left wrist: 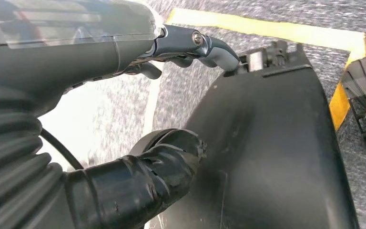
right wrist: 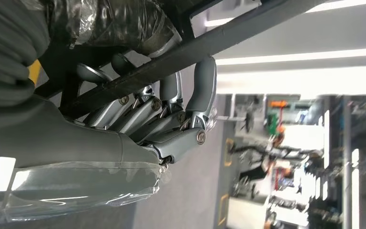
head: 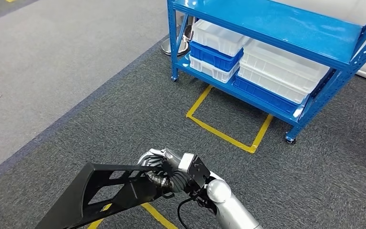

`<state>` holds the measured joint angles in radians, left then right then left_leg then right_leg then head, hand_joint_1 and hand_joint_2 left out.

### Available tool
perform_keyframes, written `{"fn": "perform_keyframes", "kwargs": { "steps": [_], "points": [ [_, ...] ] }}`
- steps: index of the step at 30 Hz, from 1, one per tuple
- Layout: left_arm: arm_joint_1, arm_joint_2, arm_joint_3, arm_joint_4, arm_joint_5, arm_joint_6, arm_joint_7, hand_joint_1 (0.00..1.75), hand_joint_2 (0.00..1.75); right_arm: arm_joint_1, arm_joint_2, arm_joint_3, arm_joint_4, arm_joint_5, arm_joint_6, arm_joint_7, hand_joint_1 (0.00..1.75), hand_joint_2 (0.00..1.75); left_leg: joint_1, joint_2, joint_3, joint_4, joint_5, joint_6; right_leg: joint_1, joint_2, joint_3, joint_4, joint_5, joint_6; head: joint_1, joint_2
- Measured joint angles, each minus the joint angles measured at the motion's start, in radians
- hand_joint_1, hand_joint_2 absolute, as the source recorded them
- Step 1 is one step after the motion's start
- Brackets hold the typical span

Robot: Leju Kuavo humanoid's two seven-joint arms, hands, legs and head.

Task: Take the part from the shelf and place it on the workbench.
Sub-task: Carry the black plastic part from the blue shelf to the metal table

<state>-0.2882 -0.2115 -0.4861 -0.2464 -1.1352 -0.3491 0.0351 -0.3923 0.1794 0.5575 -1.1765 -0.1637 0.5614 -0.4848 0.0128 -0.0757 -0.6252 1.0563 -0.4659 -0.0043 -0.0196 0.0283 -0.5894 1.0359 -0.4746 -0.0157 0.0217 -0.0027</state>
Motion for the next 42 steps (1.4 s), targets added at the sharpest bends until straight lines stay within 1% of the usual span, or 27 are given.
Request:
{"fn": "perform_keyframes", "kwargs": {
  "steps": [2,3,5,6,7,9,11,13,15,17,19,20,21,22,24,26,28,29,31,33,34,35,36,37,39,40,42],
  "points": [
    [-0.006,-0.002,0.014,0.0,0.017,0.001,0.014,0.0,1.75,-0.015,0.013,0.005,0.014,-0.005,0.011,0.0,1.75,1.75,-0.001,0.045,-0.051,0.106,-0.056,-0.009,0.001,-0.024,0.001,-0.004,0.001,-0.009,-0.003,0.0],
    [-0.009,-0.003,0.02,0.0,0.025,0.003,0.02,0.0,1.75,-0.02,0.018,0.007,0.022,-0.006,0.015,0.001,1.75,1.75,0.0,0.055,-0.084,0.174,-0.084,-0.013,0.003,-0.038,0.0,-0.004,0.001,-0.011,-0.003,0.0],
    [-0.009,-0.005,0.033,0.0,0.041,0.012,0.033,0.0,1.75,-0.026,0.024,0.012,0.037,-0.008,0.022,0.001,1.75,1.75,0.001,0.065,-0.119,0.247,-0.098,-0.018,0.006,-0.065,0.0,-0.004,-0.001,-0.013,-0.003,0.0],
    [-0.008,-0.006,0.04,0.0,0.049,0.019,0.039,0.0,1.75,-0.03,0.028,0.016,0.043,-0.009,0.025,0.002,1.75,1.75,0.001,0.068,-0.108,0.226,-0.077,-0.018,0.006,-0.077,0.0,-0.003,-0.001,-0.013,-0.003,0.0],
    [-0.008,-0.006,0.047,0.0,0.056,0.027,0.044,0.0,1.75,-0.035,0.033,0.019,0.049,-0.011,0.027,0.002,1.75,1.75,0.001,0.075,-0.08,0.172,-0.044,-0.016,0.007,-0.087,0.001,-0.003,-0.002,-0.012,-0.003,0.0],
    [-0.01,-0.008,0.061,0.0,0.069,0.042,0.053,0.0,1.75,-0.047,0.043,0.023,0.058,-0.013,0.031,0.002,1.75,1.75,-0.005,0.109,-0.009,0.032,0.009,-0.007,0.011,-0.103,0.003,-0.002,-0.006,-0.007,-0.003,0.0],
    [-0.011,-0.013,0.077,0.0,0.084,0.061,0.062,0.0,1.75,-0.057,0.05,0.024,0.066,-0.015,0.034,0.002,1.75,1.75,-0.013,0.13,0.023,-0.036,0.021,0.004,0.018,-0.118,0.005,-0.001,-0.008,0.001,-0.003,0.0],
    [-0.008,-0.018,0.094,0.0,0.101,0.082,0.068,0.0,1.75,-0.063,0.056,0.026,0.073,-0.015,0.035,0.002,1.75,1.75,-0.013,0.114,0.022,-0.04,0.024,0.014,0.02,-0.132,0.008,-0.004,-0.009,0.01,-0.002,0.0],
    [-0.006,-0.023,0.11,0.0,0.114,0.1,0.073,0.0,1.75,-0.068,0.06,0.029,0.078,-0.015,0.036,0.002,1.75,1.75,-0.007,0.096,0.025,-0.048,0.029,0.024,0.018,-0.108,0.005,0.009,-0.024,0.022,-0.002,0.0],
    [-0.006,-0.029,0.126,0.0,0.128,0.118,0.075,0.0,1.75,-0.073,0.062,0.031,0.083,-0.015,0.036,0.001,1.75,1.75,-0.003,0.08,0.026,-0.052,0.034,0.032,0.014,-0.06,-0.033,0.088,-0.073,0.03,-0.002,0.0],
    [-0.002,-0.035,0.146,0.0,0.149,0.144,0.077,0.0,1.75,-0.072,0.06,0.032,0.088,-0.015,0.03,0.001,1.75,1.75,-0.004,0.059,0.024,-0.051,0.035,0.036,0.013,-0.038,-0.098,0.216,-0.123,0.029,-0.002,0.0],
    [0.002,-0.037,0.157,0.0,0.16,0.158,0.078,0.0,1.75,-0.069,0.058,0.032,0.09,-0.014,0.026,0.001,1.75,1.75,-0.004,0.047,0.023,-0.05,0.035,0.036,0.014,-0.035,-0.118,0.252,-0.124,0.027,-0.002,0.0],
    [0.006,-0.039,0.168,0.0,0.169,0.172,0.078,0.0,1.75,-0.067,0.056,0.032,0.091,-0.013,0.021,0.001,1.75,1.75,-0.004,0.034,0.023,-0.048,0.035,0.036,0.014,-0.033,-0.123,0.254,-0.107,0.024,-0.002,0.0],
    [0.009,-0.04,0.177,0.0,0.175,0.183,0.078,0.0,1.75,-0.066,0.055,0.032,0.092,-0.012,0.018,0.001,1.75,1.75,-0.004,0.021,0.023,-0.045,0.034,0.035,0.014,-0.027,-0.11,0.218,-0.074,0.02,-0.002,0.0],
    [0.012,-0.046,0.191,0.0,0.184,0.202,0.079,0.0,1.75,-0.065,0.053,0.032,0.091,-0.011,0.013,0.001,1.75,1.75,-0.004,-0.001,0.02,-0.04,0.032,0.032,0.014,0.01,-0.057,0.091,-0.009,0.009,-0.002,0.0],
    [0.014,-0.054,0.201,0.0,0.189,0.215,0.081,0.0,1.75,-0.063,0.051,0.032,0.09,-0.01,0.006,0.0,1.75,1.75,-0.001,-0.021,0.012,-0.036,0.032,0.024,0.015,0.04,-0.024,0.014,0.012,0.003,-0.002,0.0],
    [0.019,-0.058,0.211,0.0,0.192,0.225,0.082,0.0,1.75,-0.06,0.049,0.032,0.089,-0.006,0.0,-0.001,1.75,1.75,0.002,-0.038,0.007,-0.039,0.036,0.011,0.015,0.031,-0.017,0.003,0.01,0.001,-0.001,0.0],
    [0.022,-0.058,0.215,0.0,0.192,0.229,0.084,0.0,1.75,-0.059,0.049,0.032,0.088,-0.004,-0.001,-0.001,1.75,1.75,0.002,-0.034,0.005,-0.037,0.034,0.006,0.014,0.022,-0.014,-0.003,0.013,-0.003,-0.001,0.0],
    [0.024,-0.059,0.22,-0.001,0.193,0.237,0.088,0.0,1.75,-0.058,0.048,0.032,0.083,-0.001,-0.005,-0.001,1.75,1.75,0.0,0.003,-0.015,0.007,0.006,-0.003,0.007,0.001,-0.006,-0.015,0.017,-0.012,-0.005,0.0],
    [0.023,-0.059,0.222,-0.001,0.193,0.244,0.092,0.0,1.75,-0.053,0.045,0.032,0.08,0.001,-0.012,-0.003,1.75,1.75,0.001,0.049,-0.072,0.123,-0.051,-0.011,0.007,-0.024,-0.002,-0.018,0.016,-0.017,-0.009,0.0],
    [0.023,-0.06,0.223,-0.001,0.193,0.247,0.094,0.0,1.75,-0.049,0.042,0.032,0.08,0.003,-0.016,-0.003,1.75,1.75,0.003,0.059,-0.103,0.184,-0.073,-0.015,0.007,-0.038,-0.002,-0.017,0.015,-0.018,-0.008,0.0],
    [0.025,-0.06,0.224,-0.001,0.193,0.249,0.097,0.0,1.75,-0.045,0.039,0.032,0.079,0.005,-0.018,-0.003,1.75,1.75,0.004,0.065,-0.124,0.223,-0.081,-0.018,0.007,-0.051,-0.002,-0.016,0.013,-0.018,-0.008,0.0],
    [0.026,-0.06,0.225,-0.001,0.192,0.25,0.099,0.0,1.75,-0.04,0.036,0.032,0.079,0.007,-0.021,-0.003,1.75,1.75,0.006,0.068,-0.127,0.225,-0.069,-0.02,0.007,-0.063,-0.002,-0.015,0.01,-0.017,-0.008,0.0],
    [0.027,-0.06,0.226,-0.001,0.192,0.25,0.101,0.0,1.75,-0.037,0.034,0.032,0.078,0.009,-0.024,-0.003,1.75,1.75,0.007,0.073,-0.108,0.187,-0.041,-0.02,0.007,-0.074,-0.001,-0.013,0.008,-0.016,-0.008,0.0],
    [0.027,-0.061,0.228,-0.001,0.191,0.25,0.103,0.0,1.75,-0.035,0.032,0.032,0.072,0.013,-0.03,-0.003,1.75,1.75,0.004,0.105,-0.038,0.051,0.019,-0.014,0.009,-0.092,0.003,-0.009,0.002,-0.01,-0.009,0.0],
    [0.026,-0.061,0.229,-0.001,0.191,0.25,0.103,0.0,1.75,-0.035,0.031,0.032,0.069,0.014,-0.032,-0.004,1.75,1.75,0.0,0.119,-0.009,-0.003,0.036,-0.009,0.012,-0.099,0.004,-0.008,-0.001,-0.006,-0.008,0.0],
    [0.025,-0.062,0.23,-0.001,0.19,0.25,0.103,0.0,1.75,-0.033,0.028,0.032,0.063,0.016,-0.033,-0.004,1.75,1.75,-0.008,0.129,0.009,-0.041,0.038,0.003,0.016,-0.111,0.008,-0.009,-0.003,0.003,-0.008,0.0]
  ]
}}
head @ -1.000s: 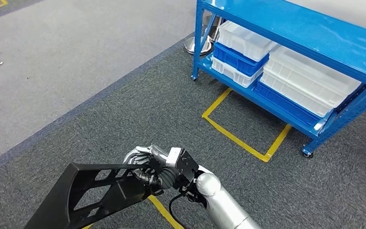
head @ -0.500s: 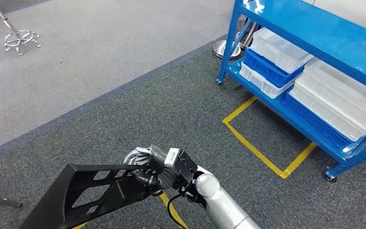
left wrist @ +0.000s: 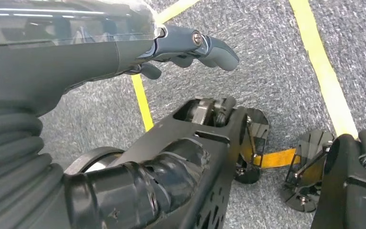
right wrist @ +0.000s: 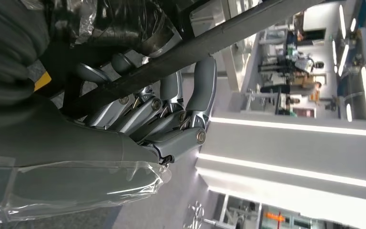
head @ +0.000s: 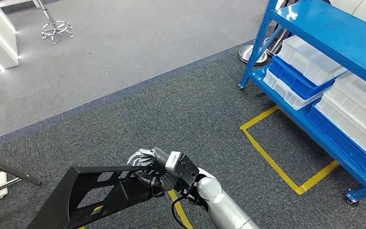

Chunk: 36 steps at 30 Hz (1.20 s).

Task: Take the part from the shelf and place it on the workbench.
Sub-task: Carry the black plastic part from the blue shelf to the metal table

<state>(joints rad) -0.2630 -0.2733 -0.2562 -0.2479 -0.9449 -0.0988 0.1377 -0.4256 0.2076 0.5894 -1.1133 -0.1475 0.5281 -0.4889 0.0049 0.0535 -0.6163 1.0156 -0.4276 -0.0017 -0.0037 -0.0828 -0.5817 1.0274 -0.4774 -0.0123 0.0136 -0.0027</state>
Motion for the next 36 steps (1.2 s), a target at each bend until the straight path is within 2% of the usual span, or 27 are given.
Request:
{"fn": "perform_keyframes", "kwargs": {
  "steps": [2,4,6,7,8,9,10,11,13,14,15,17,18,19,21,23,24,25,26,28,29,30,32,33,34,36],
  "points": [
    [0.001,0.0,0.0,0.0,-0.001,0.0,0.0,0.0,1.75,0.004,-0.003,0.0,-0.007,0.003,-0.004,0.0,1.75,1.75,0.002,-0.019,0.0,-0.005,0.005,0.011,0.0,-0.009,0.004,-0.002,-0.003,0.012,0.0,0.0],
    [0.0,-0.001,0.0,0.0,-0.003,0.0,0.0,0.0,1.75,0.006,-0.007,0.0,-0.016,0.006,-0.01,-0.001,1.75,1.75,0.007,-0.037,0.003,-0.013,0.011,0.024,-0.004,0.02,-0.007,0.028,-0.029,0.023,0.0,0.0],
    [-0.001,-0.004,0.0,0.0,-0.005,0.0,-0.001,0.0,1.75,0.012,-0.015,0.0,-0.024,0.007,-0.017,-0.002,1.75,1.75,0.008,-0.055,0.003,-0.016,0.014,0.033,-0.008,0.064,-0.056,0.137,-0.09,0.027,0.001,0.0],
    [-0.001,-0.004,0.0,0.0,-0.006,-0.001,-0.002,0.0,1.75,0.017,-0.02,0.0,-0.025,0.009,-0.02,-0.003,1.75,1.75,0.007,-0.065,0.002,-0.016,0.015,0.036,-0.009,0.074,-0.089,0.206,-0.119,0.027,0.001,0.0],
    [0.0,-0.005,0.0,0.0,-0.008,-0.002,-0.003,0.0,1.75,0.024,-0.026,0.0,-0.026,0.012,-0.022,-0.003,1.75,1.75,0.006,-0.077,0.001,-0.015,0.015,0.037,-0.008,0.078,-0.116,0.258,-0.134,0.027,0.001,0.0],
    [0.001,-0.005,0.0,0.0,-0.01,-0.002,-0.003,0.0,1.75,0.03,-0.032,0.0,-0.028,0.014,-0.023,-0.003,1.75,1.75,0.005,-0.089,0.001,-0.014,0.015,0.038,-0.008,0.08,-0.128,0.279,-0.13,0.025,0.001,0.0],
    [0.002,-0.004,0.0,0.0,-0.011,-0.003,-0.004,0.0,1.75,0.035,-0.036,0.0,-0.031,0.016,-0.025,-0.003,1.75,1.75,0.004,-0.102,0.001,-0.012,0.015,0.038,-0.008,0.082,-0.121,0.26,-0.106,0.022,0.001,0.0],
    [0.002,-0.005,0.0,0.0,-0.012,-0.003,-0.004,0.0,1.75,0.038,-0.039,0.0,-0.035,0.018,-0.026,-0.003,1.75,1.75,0.004,-0.115,0.001,-0.01,0.015,0.037,-0.008,0.09,-0.097,0.205,-0.069,0.018,0.001,0.0],
    [0.001,-0.006,0.0,0.0,-0.013,-0.003,-0.005,0.0,1.75,0.039,-0.042,0.0,-0.044,0.018,-0.028,-0.003,1.75,1.75,0.003,-0.137,-0.001,-0.005,0.014,0.034,-0.008,0.127,-0.038,0.071,-0.009,0.006,0.001,0.0],
    [0.001,-0.007,0.0,0.0,-0.013,-0.003,-0.005,0.0,1.75,0.039,-0.044,0.0,-0.047,0.018,-0.028,-0.003,1.75,1.75,0.003,-0.146,-0.004,-0.003,0.014,0.03,-0.007,0.141,-0.019,0.029,0.004,0.002,0.0,0.0],
    [0.001,-0.008,0.0,0.0,-0.014,-0.003,-0.006,0.0,1.75,0.039,-0.045,0.0,-0.049,0.019,-0.029,-0.004,1.75,1.75,0.004,-0.154,-0.008,-0.002,0.014,0.025,-0.006,0.148,-0.012,0.01,0.004,0.0,0.0,0.0],
    [0.002,-0.007,0.0,0.0,-0.015,-0.004,-0.007,0.0,1.75,0.04,-0.045,0.0,-0.054,0.02,-0.031,-0.004,1.75,1.75,0.005,-0.169,-0.013,-0.003,0.016,0.012,-0.007,0.133,-0.007,0.003,0.006,-0.003,0.001,0.0],
    [0.002,-0.006,0.0,0.0,-0.016,-0.006,-0.008,0.0,1.75,0.041,-0.045,0.0,-0.057,0.022,-0.033,-0.004,1.75,1.75,0.003,-0.163,-0.016,0.003,0.011,0.007,-0.01,0.124,-0.002,-0.003,0.009,-0.007,0.0,0.0],
    [0.002,-0.006,0.0,0.0,-0.018,-0.008,-0.009,0.0,1.75,0.041,-0.045,0.0,-0.06,0.023,-0.035,-0.003,1.75,1.75,0.002,-0.146,-0.025,0.022,-0.002,0.002,-0.013,0.112,0.002,-0.009,0.011,-0.012,-0.002,0.0],
    [0.0,-0.005,0.0,0.0,-0.02,-0.013,-0.012,0.0,1.75,0.044,-0.047,0.0,-0.066,0.025,-0.038,-0.003,1.75,1.75,0.002,-0.096,-0.068,0.117,-0.055,-0.008,-0.016,0.088,0.009,-0.016,0.013,-0.02,-0.008,0.0],
    [0.001,-0.004,0.0,0.0,-0.021,-0.016,-0.016,0.0,1.75,0.05,-0.051,0.0,-0.07,0.028,-0.041,-0.003,1.75,1.75,0.007,-0.07,-0.127,0.237,-0.103,-0.017,-0.015,0.062,0.009,-0.015,0.01,-0.022,-0.01,0.0],
    [0.002,-0.004,0.0,0.0,-0.021,-0.017,-0.018,0.0,1.75,0.055,-0.053,0.0,-0.072,0.03,-0.044,-0.002,1.75,1.75,0.009,-0.065,-0.143,0.266,-0.106,-0.02,-0.014,0.05,0.009,-0.014,0.008,-0.021,-0.01,0.0],
    [0.004,-0.003,0.0,0.0,-0.021,-0.018,-0.02,0.0,1.75,0.059,-0.054,-0.001,-0.074,0.033,-0.047,-0.002,1.75,1.75,0.011,-0.06,-0.138,0.256,-0.089,-0.021,-0.015,0.038,0.01,-0.013,0.006,-0.019,-0.01,0.0],
    [0.004,-0.002,0.0,0.0,-0.021,-0.018,-0.021,0.0,1.75,0.062,-0.055,-0.001,-0.077,0.034,-0.05,-0.002,1.75,1.75,0.012,-0.052,-0.114,0.208,-0.059,-0.021,-0.015,0.027,0.011,-0.011,0.002,-0.016,-0.01,0.0],
    [0.004,-0.001,0.0,0.0,-0.021,-0.018,-0.023,0.0,1.75,0.063,-0.056,-0.001,-0.083,0.036,-0.053,-0.002,1.75,1.75,0.008,-0.018,-0.044,0.074,-0.004,-0.016,-0.012,0.009,0.015,-0.005,-0.007,-0.008,-0.01,0.0],
    [0.003,-0.002,0.0,0.0,-0.021,-0.018,-0.024,0.0,1.75,0.064,-0.057,-0.002,-0.087,0.036,-0.053,-0.002,1.75,1.75,0.004,-0.005,-0.021,0.029,0.009,-0.01,-0.009,0.001,0.017,-0.003,-0.011,-0.003,-0.009,0.0],
    [0.002,-0.002,0.0,0.0,-0.022,-0.018,-0.025,0.0,1.75,0.065,-0.058,-0.003,-0.09,0.036,-0.054,-0.002,1.75,1.75,0.001,0.001,-0.01,0.007,0.01,-0.003,-0.006,-0.006,0.019,-0.002,-0.014,0.001,-0.009,0.0],
    [0.003,-0.001,0.0,0.0,-0.023,-0.019,-0.026,0.0,1.75,0.067,-0.06,-0.004,-0.096,0.038,-0.055,-0.002,1.75,1.75,-0.001,-0.016,-0.01,0.002,0.009,0.011,-0.002,-0.022,0.023,-0.005,-0.017,0.01,-0.007,0.0],
    [0.004,-0.001,0.0,0.0,-0.024,-0.019,-0.027,0.0,1.75,0.068,-0.061,-0.005,-0.1,0.04,-0.056,-0.001,1.75,1.75,0.0,-0.026,-0.01,-0.001,0.01,0.016,-0.003,-0.02,0.024,-0.001,-0.022,0.015,-0.007,0.0],
    [0.004,-0.002,0.0,0.0,-0.025,-0.02,-0.027,0.0,1.75,0.068,-0.062,-0.006,-0.103,0.041,-0.056,-0.001,1.75,1.75,0.002,-0.035,-0.008,-0.005,0.013,0.023,-0.006,-0.005,0.019,0.013,-0.035,0.02,-0.007,0.0],
    [0.001,-0.002,0.0,0.0,-0.026,-0.021,-0.029,0.0,1.75,0.07,-0.066,-0.008,-0.11,0.042,-0.057,-0.001,1.75,1.75,0.005,-0.053,-0.007,-0.01,0.016,0.034,-0.011,0.045,-0.021,0.101,-0.087,0.026,-0.007,0.0]
  ]
}}
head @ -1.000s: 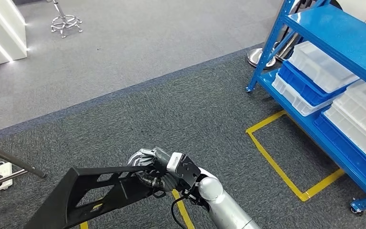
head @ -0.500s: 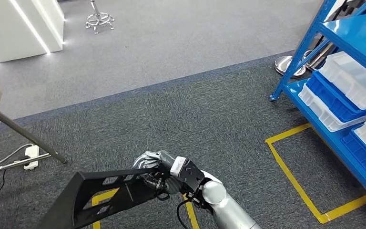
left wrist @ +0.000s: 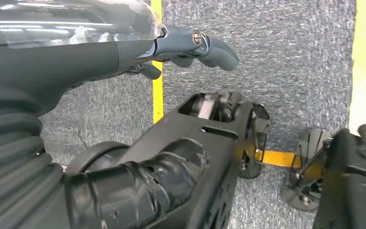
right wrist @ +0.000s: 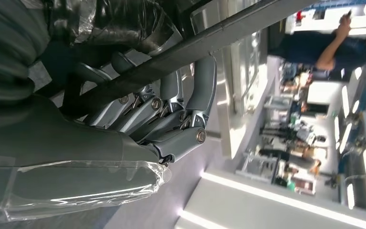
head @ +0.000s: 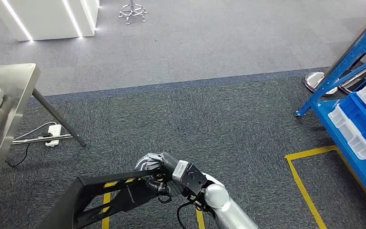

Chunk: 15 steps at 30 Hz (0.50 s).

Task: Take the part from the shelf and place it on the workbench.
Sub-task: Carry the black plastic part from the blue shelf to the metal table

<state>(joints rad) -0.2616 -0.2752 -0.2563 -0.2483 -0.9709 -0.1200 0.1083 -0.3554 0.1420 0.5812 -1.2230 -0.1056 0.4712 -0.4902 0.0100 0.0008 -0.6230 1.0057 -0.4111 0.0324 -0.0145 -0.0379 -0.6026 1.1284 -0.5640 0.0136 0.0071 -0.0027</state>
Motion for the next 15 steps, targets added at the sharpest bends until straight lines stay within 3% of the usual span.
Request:
{"fn": "perform_keyframes", "kwargs": {
  "steps": [2,3,4,6,7,8,10,12,13,15],
  "points": [
    [-0.001,0.0,0.0,0.0,0.0,-0.001,-0.003,0.0,1.75,0.007,-0.007,-0.002,-0.002,0.001,0.0,0.0,1.75,1.75,-0.001,-0.021,-0.001,0.0,0.0,0.006,0.001,0.028,-0.065,0.128,-0.052,0.0,0.0,0.0],
    [0.0,0.0,0.0,0.0,0.0,-0.002,-0.004,0.0,1.75,0.012,-0.011,-0.002,-0.002,0.002,0.0,0.0,1.75,1.75,-0.002,-0.034,-0.001,0.002,0.0,0.006,0.001,0.033,-0.088,0.167,-0.056,-0.001,0.0,0.0],
    [0.001,0.0,0.0,0.0,0.0,-0.005,-0.005,0.0,1.75,0.015,-0.015,-0.002,-0.002,0.003,0.0,0.001,1.75,1.75,-0.003,-0.047,-0.001,0.004,0.0,0.007,0.002,0.035,-0.096,0.17,-0.042,-0.003,0.0,0.0],
    [0.001,0.0,0.0,0.0,-0.001,-0.015,-0.01,0.0,1.75,0.016,-0.018,-0.002,-0.003,0.004,0.002,0.001,1.75,1.75,-0.004,-0.074,-0.001,0.009,-0.002,0.005,0.002,0.055,-0.06,0.073,0.033,-0.011,0.0,0.0],
    [0.0,-0.001,-0.001,0.0,-0.003,-0.021,-0.014,0.0,1.75,0.016,-0.019,-0.002,-0.003,0.004,0.003,0.001,1.75,1.75,-0.005,-0.085,-0.002,0.013,-0.003,0.003,0.0,0.079,-0.034,0.01,0.065,-0.017,0.0,0.0],
    [-0.001,-0.002,-0.002,0.0,-0.006,-0.027,-0.018,0.0,1.75,0.016,-0.02,-0.002,-0.004,0.004,0.004,0.0,1.75,1.75,-0.005,-0.096,-0.005,0.016,-0.004,-0.001,0.0,0.101,-0.014,-0.042,0.087,-0.02,0.0,0.0],
    [-0.002,-0.002,-0.01,0.0,-0.017,-0.038,-0.028,0.0,1.75,0.016,-0.021,-0.002,-0.005,0.005,0.007,-0.002,1.75,1.75,-0.001,-0.116,-0.014,0.017,-0.001,-0.012,0.002,0.122,0.001,-0.081,0.092,-0.023,0.0,0.0],
    [-0.002,-0.002,-0.021,0.0,-0.032,-0.048,-0.043,0.0,1.75,0.014,-0.02,-0.002,-0.006,0.007,0.008,-0.003,1.75,1.75,0.003,-0.13,-0.018,0.015,0.002,-0.025,0.002,0.102,0.006,-0.091,0.096,-0.027,0.0,0.0],
    [-0.002,-0.001,-0.027,0.0,-0.039,-0.052,-0.052,0.0,1.75,0.012,-0.018,-0.002,-0.006,0.007,0.009,-0.004,1.75,1.75,0.002,-0.117,-0.023,0.024,-0.004,-0.03,0.0,0.089,0.011,-0.096,0.098,-0.032,-0.001,0.0],
    [-0.005,0.001,-0.04,0.0,-0.043,-0.058,-0.068,0.0,1.75,0.008,-0.016,-0.002,-0.006,0.005,0.017,-0.006,1.75,1.75,-0.001,-0.064,-0.055,0.095,-0.045,-0.038,-0.005,0.061,0.02,-0.105,0.101,-0.042,-0.007,0.0]
  ]
}}
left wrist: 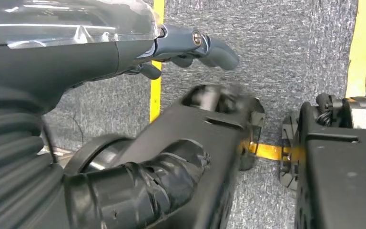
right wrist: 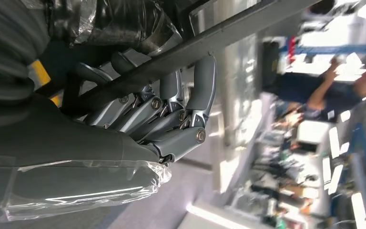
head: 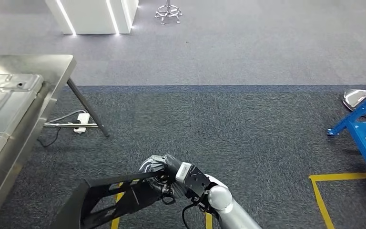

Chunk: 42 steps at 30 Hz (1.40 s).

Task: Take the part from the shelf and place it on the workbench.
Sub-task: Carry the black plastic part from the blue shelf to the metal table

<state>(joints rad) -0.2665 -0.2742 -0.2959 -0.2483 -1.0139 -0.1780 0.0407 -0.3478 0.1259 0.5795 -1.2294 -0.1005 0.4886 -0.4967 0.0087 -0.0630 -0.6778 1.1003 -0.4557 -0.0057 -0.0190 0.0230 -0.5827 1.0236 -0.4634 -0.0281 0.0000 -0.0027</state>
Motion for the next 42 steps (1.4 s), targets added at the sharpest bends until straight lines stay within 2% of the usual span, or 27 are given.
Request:
{"fn": "perform_keyframes", "kwargs": {
  "steps": [2,3,4,5,7,9,10,12,14,16,17,18,19,20,21,23,25,27,28,30,32,34,35,36,39,40,42],
  "points": [
    [0.004,0.016,-0.005,0.0,0.016,0.006,-0.013,0.0,1.75,-0.001,-0.002,0.0,0.001,-0.013,0.03,-0.009,1.75,1.75,0.002,0.041,-0.061,0.127,-0.058,-0.009,0.003,-0.031,0.003,-0.001,-0.003,-0.006,-0.003,0.0],
    [0.015,0.039,-0.004,0.002,0.027,0.016,-0.039,0.0,1.75,-0.001,-0.003,0.0,0.001,-0.025,0.049,-0.014,1.75,1.75,0.005,0.049,-0.083,0.175,-0.073,-0.014,0.005,-0.046,0.004,0.0,-0.005,-0.008,-0.003,0.0],
    [0.032,0.077,-0.001,0.004,0.036,0.029,-0.086,0.0,1.75,-0.001,-0.004,0.001,0.001,-0.037,0.063,-0.017,1.75,1.75,0.008,0.054,-0.087,0.185,-0.069,-0.017,0.005,-0.058,0.004,0.0,-0.006,-0.009,-0.003,0.0],
    [0.051,0.12,0.002,0.007,0.041,0.043,-0.156,0.0,1.75,-0.001,-0.005,0.003,-0.001,-0.05,0.07,-0.018,1.75,1.75,0.011,0.059,-0.068,0.156,-0.049,-0.02,0.006,-0.067,0.005,0.0,-0.008,-0.01,-0.003,0.0],
    [0.086,0.216,0.01,0.017,0.046,0.066,-0.272,0.0,1.75,-0.002,-0.009,0.009,-0.008,-0.068,0.066,-0.016,1.75,1.75,0.01,0.09,0.009,0.02,0.005,-0.018,0.008,-0.08,0.009,0.003,-0.014,-0.008,-0.004,0.0],
    [0.107,0.288,0.018,0.025,0.048,0.076,-0.312,0.0,1.75,-0.004,-0.016,0.015,-0.016,-0.082,0.057,-0.015,1.75,1.75,0.001,0.115,0.063,-0.08,0.032,-0.004,0.011,-0.096,0.012,0.006,-0.019,0.0,-0.004,0.0],
    [0.113,0.309,0.022,0.026,0.049,0.078,-0.316,0.0,1.75,-0.005,-0.019,0.019,-0.018,-0.087,0.053,-0.015,1.75,1.75,-0.004,0.115,0.069,-0.093,0.031,0.003,0.011,-0.105,0.013,0.006,-0.021,0.005,-0.004,0.0],
    [0.126,0.338,0.029,0.03,0.051,0.079,-0.318,0.0,1.75,-0.007,-0.024,0.029,-0.024,-0.094,0.048,-0.015,1.75,1.75,-0.003,0.092,0.069,-0.097,0.037,0.012,0.011,-0.122,0.017,0.004,-0.026,0.016,-0.004,0.0],
    [0.139,0.353,0.034,0.031,0.052,0.08,-0.318,0.0,1.75,-0.009,-0.028,0.039,-0.03,-0.099,0.043,-0.015,1.75,1.75,0.004,0.073,0.072,-0.105,0.042,0.02,0.011,-0.096,0.01,0.031,-0.05,0.025,-0.003,0.0],
    [0.143,0.359,0.039,0.032,0.05,0.083,-0.315,0.0,1.75,-0.01,-0.035,0.047,-0.034,-0.103,0.038,-0.016,1.75,1.75,0.007,0.056,0.073,-0.108,0.044,0.028,0.008,-0.047,-0.036,0.134,-0.109,0.029,-0.003,0.0],
    [0.144,0.363,0.042,0.033,0.048,0.085,-0.312,0.0,1.75,-0.009,-0.04,0.05,-0.034,-0.104,0.037,-0.016,1.75,1.75,0.007,0.046,0.071,-0.107,0.045,0.031,0.007,-0.034,-0.07,0.203,-0.139,0.03,-0.002,0.0],
    [0.144,0.365,0.045,0.034,0.047,0.085,-0.308,0.0,1.75,-0.006,-0.045,0.052,-0.034,-0.105,0.037,-0.016,1.75,1.75,0.006,0.035,0.07,-0.106,0.045,0.031,0.007,-0.029,-0.098,0.257,-0.156,0.03,-0.003,0.0],
    [0.145,0.367,0.047,0.035,0.047,0.085,-0.303,0.0,1.75,-0.005,-0.049,0.055,-0.034,-0.105,0.037,-0.016,1.75,1.75,0.006,0.023,0.069,-0.105,0.044,0.031,0.006,-0.026,-0.112,0.282,-0.154,0.03,-0.003,0.0],
    [0.146,0.369,0.049,0.036,0.046,0.085,-0.298,0.0,1.75,-0.004,-0.052,0.057,-0.034,-0.106,0.037,-0.015,1.75,1.75,0.006,0.011,0.069,-0.102,0.044,0.031,0.006,-0.024,-0.108,0.267,-0.132,0.029,-0.003,0.0],
    [0.147,0.371,0.05,0.037,0.045,0.085,-0.292,0.0,1.75,-0.004,-0.054,0.059,-0.034,-0.107,0.037,-0.015,1.75,1.75,0.006,-0.001,0.069,-0.099,0.043,0.03,0.004,-0.019,-0.085,0.216,-0.096,0.027,-0.003,0.0],
    [0.147,0.371,0.051,0.038,0.044,0.085,-0.28,0.0,1.75,-0.006,-0.056,0.063,-0.034,-0.111,0.036,-0.015,1.75,1.75,0.006,-0.022,0.064,-0.089,0.04,0.023,0.001,0.018,-0.028,0.088,-0.037,0.023,-0.003,0.0],
    [0.146,0.371,0.054,0.038,0.041,0.085,-0.268,0.0,1.75,-0.007,-0.058,0.068,-0.035,-0.114,0.036,-0.015,1.75,1.75,0.006,-0.041,0.055,-0.082,0.039,0.011,0.003,0.043,-0.003,0.03,-0.024,0.021,-0.003,0.0],
    [0.149,0.371,0.057,0.038,0.037,0.087,-0.256,0.0,1.75,-0.009,-0.059,0.073,-0.037,-0.115,0.035,-0.013,1.75,1.75,0.01,-0.059,0.049,-0.084,0.043,-0.003,0.006,0.028,-0.001,0.025,-0.023,0.015,-0.003,0.0],
    [0.152,0.371,0.058,0.039,0.036,0.087,-0.251,0.0,1.75,-0.011,-0.059,0.075,-0.039,-0.116,0.034,-0.013,1.75,1.75,0.011,-0.053,0.047,-0.081,0.041,-0.008,0.005,0.017,0.003,0.02,-0.02,0.008,-0.003,0.0],
    [0.153,0.37,0.063,0.04,0.036,0.088,-0.24,0.0,1.75,-0.014,-0.058,0.077,-0.043,-0.117,0.031,-0.011,1.75,1.75,0.009,-0.009,0.022,-0.028,0.009,-0.015,0.003,-0.006,0.009,0.011,-0.015,-0.004,-0.004,0.0],
    [0.149,0.369,0.069,0.04,0.036,0.089,-0.23,0.0,1.75,-0.015,-0.059,0.078,-0.045,-0.119,0.027,-0.01,1.75,1.75,0.009,0.039,-0.034,0.094,-0.054,-0.02,0.009,-0.032,0.01,0.009,-0.015,-0.012,-0.005,0.0],
    [0.148,0.368,0.075,0.04,0.036,0.088,-0.222,0.0,1.75,-0.012,-0.06,0.078,-0.045,-0.12,0.024,-0.008,1.75,1.75,0.01,0.052,-0.078,0.188,-0.086,-0.024,0.013,-0.058,0.009,0.01,-0.017,-0.014,-0.005,0.0],
    [0.15,0.368,0.077,0.04,0.035,0.088,-0.22,0.0,1.75,-0.012,-0.061,0.078,-0.045,-0.12,0.024,-0.008,1.75,1.75,0.011,0.056,-0.074,0.185,-0.075,-0.024,0.014,-0.07,0.009,0.01,-0.019,-0.014,-0.005,0.0],
    [0.152,0.367,0.078,0.04,0.032,0.088,-0.218,0.0,1.75,-0.011,-0.061,0.079,-0.045,-0.12,0.023,-0.008,1.75,1.75,0.011,0.062,-0.049,0.143,-0.05,-0.023,0.014,-0.081,0.011,0.01,-0.02,-0.013,-0.005,0.0],
    [0.151,0.361,0.078,0.04,0.027,0.089,-0.208,0.0,1.75,-0.012,-0.062,0.079,-0.047,-0.12,0.021,-0.008,1.75,1.75,0.001,0.118,0.057,-0.047,0.019,-0.007,0.021,-0.108,0.017,0.011,-0.027,-0.003,-0.004,0.0],
    [0.151,0.357,0.078,0.04,0.026,0.091,-0.204,0.0,1.75,-0.012,-0.062,0.079,-0.048,-0.12,0.02,-0.008,1.75,1.75,-0.003,0.13,0.071,-0.075,0.023,0.0,0.024,-0.116,0.019,0.012,-0.029,0.001,-0.004,0.0],
    [0.152,0.352,0.079,0.04,0.024,0.094,-0.198,0.0,1.75,-0.011,-0.063,0.079,-0.05,-0.119,0.018,-0.008,1.75,1.75,-0.007,0.117,0.07,-0.083,0.022,0.011,0.025,-0.132,0.022,0.01,-0.032,0.009,-0.004,0.0]
  ]
}}
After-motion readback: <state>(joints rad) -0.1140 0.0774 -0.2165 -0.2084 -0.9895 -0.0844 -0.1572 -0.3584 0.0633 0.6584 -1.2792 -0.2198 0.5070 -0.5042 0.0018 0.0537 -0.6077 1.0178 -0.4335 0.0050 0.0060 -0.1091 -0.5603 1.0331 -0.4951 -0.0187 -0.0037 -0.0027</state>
